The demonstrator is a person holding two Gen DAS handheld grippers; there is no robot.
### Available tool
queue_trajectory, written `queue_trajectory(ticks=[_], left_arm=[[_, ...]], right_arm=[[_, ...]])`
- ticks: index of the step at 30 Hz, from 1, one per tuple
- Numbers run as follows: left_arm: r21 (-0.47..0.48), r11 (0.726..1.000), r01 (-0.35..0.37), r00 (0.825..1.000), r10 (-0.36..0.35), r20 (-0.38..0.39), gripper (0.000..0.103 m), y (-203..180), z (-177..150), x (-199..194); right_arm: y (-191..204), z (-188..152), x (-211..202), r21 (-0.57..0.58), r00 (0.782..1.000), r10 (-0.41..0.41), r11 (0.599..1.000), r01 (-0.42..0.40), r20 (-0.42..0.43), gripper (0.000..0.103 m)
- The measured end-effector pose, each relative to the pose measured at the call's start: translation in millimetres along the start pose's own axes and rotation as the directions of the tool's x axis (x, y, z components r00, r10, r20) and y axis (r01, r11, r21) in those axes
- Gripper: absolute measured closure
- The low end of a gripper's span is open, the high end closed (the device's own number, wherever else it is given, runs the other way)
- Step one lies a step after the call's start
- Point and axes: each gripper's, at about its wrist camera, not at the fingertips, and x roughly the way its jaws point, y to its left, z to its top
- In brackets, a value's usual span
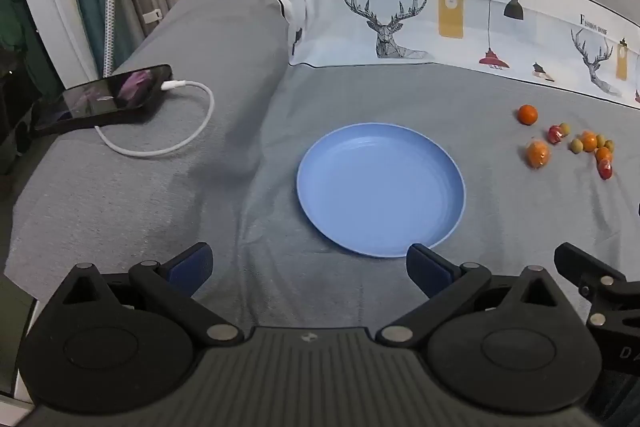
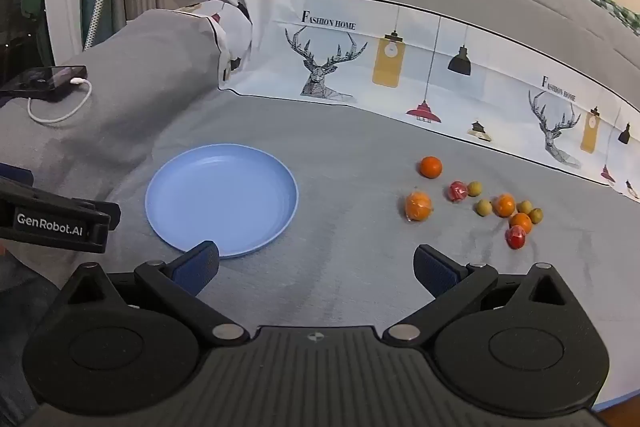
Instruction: Organize fruits
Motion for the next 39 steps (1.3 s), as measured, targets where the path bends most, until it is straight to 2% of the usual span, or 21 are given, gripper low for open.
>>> queue_trajectory(ticks=[4,6,11,16,25,39], left_arm=[[-0.040,0.998,0.044,0.999,-0.044,-0.005,0.000,12.2,1.9,0.1],[-0.030,0.999,0.041,0.999,-0.041,-0.006,0.000,14.9,1.5,1.7],[0.008,1.000,-0.014,1.000,0.014,-0.003,0.000,1.2,-1.2,1.4],[0.009,1.000,-0.020,1.000,0.020,0.000,0.000,0.8,-2.0,0.6],[0.023,1.000,-0.020,1.000,0.020,-0.005,0.000,-2.4,-2.0,-0.4],[0.021,1.000,-0.023,1.000,0.023,-0.006,0.000,-1.1,-0.9,-0.3]], right_arm=[[4.7,3.0,-1.4,-0.010,1.000,0.003,1.000,-0.003,-0.001,0.000],[1.8,1.5,-2.7,0.015,0.999,0.032,0.999,-0.033,0.012,0.000],[1.8,1.5,-4.8,0.042,0.999,0.043,0.998,-0.044,0.023,0.000],[-3.2,3.0,-5.6,0.079,0.998,0.059,0.995,-0.061,0.029,0.000],[1.4,5.9,-9.8,0.060,0.998,0.042,0.997,-0.046,0.055,0.000],[0.2,4.2,-9.7,0.067,0.996,0.076,0.995,-0.079,0.052,0.000]])
